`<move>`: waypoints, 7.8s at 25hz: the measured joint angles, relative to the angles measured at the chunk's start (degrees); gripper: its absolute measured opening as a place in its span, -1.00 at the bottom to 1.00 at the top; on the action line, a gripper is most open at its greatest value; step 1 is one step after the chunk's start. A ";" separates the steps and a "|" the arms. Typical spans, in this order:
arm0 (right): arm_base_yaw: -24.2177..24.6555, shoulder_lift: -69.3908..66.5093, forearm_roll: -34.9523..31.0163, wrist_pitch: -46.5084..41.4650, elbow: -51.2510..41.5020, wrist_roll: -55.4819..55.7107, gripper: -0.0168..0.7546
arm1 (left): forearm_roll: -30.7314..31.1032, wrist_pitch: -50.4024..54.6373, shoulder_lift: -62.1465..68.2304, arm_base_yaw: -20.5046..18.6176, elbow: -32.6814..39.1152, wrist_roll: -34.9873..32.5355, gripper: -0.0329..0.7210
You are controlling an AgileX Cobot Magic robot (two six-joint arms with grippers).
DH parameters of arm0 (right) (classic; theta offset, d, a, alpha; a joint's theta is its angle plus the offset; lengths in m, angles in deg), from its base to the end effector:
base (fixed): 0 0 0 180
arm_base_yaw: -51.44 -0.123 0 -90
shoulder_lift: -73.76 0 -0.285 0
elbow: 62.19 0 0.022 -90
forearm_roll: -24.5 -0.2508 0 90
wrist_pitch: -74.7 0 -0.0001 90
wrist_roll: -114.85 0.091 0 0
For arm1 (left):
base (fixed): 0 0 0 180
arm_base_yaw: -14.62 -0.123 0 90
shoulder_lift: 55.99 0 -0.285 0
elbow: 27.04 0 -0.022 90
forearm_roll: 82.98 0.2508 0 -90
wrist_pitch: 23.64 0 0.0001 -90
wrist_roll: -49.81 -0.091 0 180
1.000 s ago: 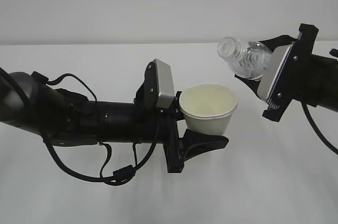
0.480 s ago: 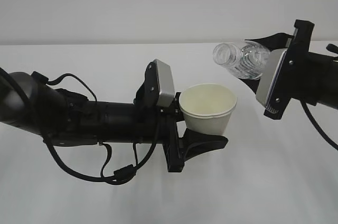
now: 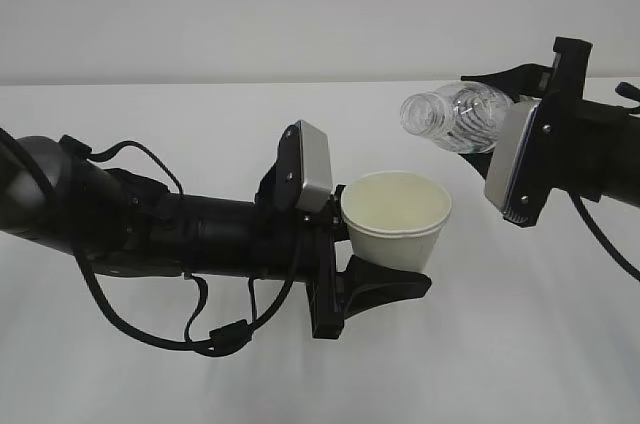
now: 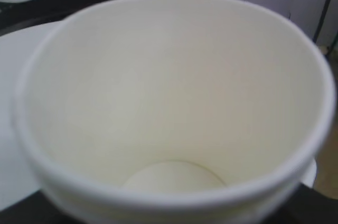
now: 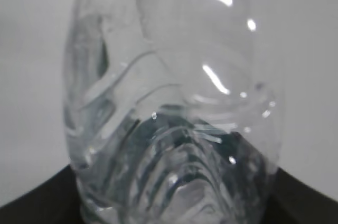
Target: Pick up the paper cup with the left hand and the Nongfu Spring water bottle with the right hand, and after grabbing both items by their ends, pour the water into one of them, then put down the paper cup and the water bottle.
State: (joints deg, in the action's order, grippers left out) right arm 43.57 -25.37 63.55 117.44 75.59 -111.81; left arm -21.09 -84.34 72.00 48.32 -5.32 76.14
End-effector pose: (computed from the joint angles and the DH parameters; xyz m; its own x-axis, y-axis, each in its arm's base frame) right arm 0.2901 0.0793 0.1999 0.4606 -0.8271 -0.3221 -0.3769 0.1462 -0.9146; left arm 0.2737 -0.2666 0.1225 -0.0028 0.2157 -0.9765 0.9973 0.0726 0.0132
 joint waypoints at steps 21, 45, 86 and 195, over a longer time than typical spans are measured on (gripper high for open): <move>0.00 0.00 0.00 -0.17 0.12 -5.12 0.27 | 0.31 -1.06 0.00 -2.91 0.00 1.91 0.33; 0.00 0.00 0.00 -0.26 0.91 -10.50 0.27 | 1.42 -1.43 0.00 -2.28 0.00 1.91 0.33; 0.00 0.00 0.12 -0.53 4.40 -18.37 0.27 | 0.97 -2.91 0.00 -2.28 0.00 0.17 0.33; 0.00 0.00 0.21 0.75 4.81 -20.48 0.27 | -5.75 4.45 0.00 0.42 0.00 -0.87 0.32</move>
State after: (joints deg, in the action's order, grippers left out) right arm 43.57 -25.37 63.76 118.19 80.40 -132.29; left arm -26.85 -79.89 72.00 48.74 -5.32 75.27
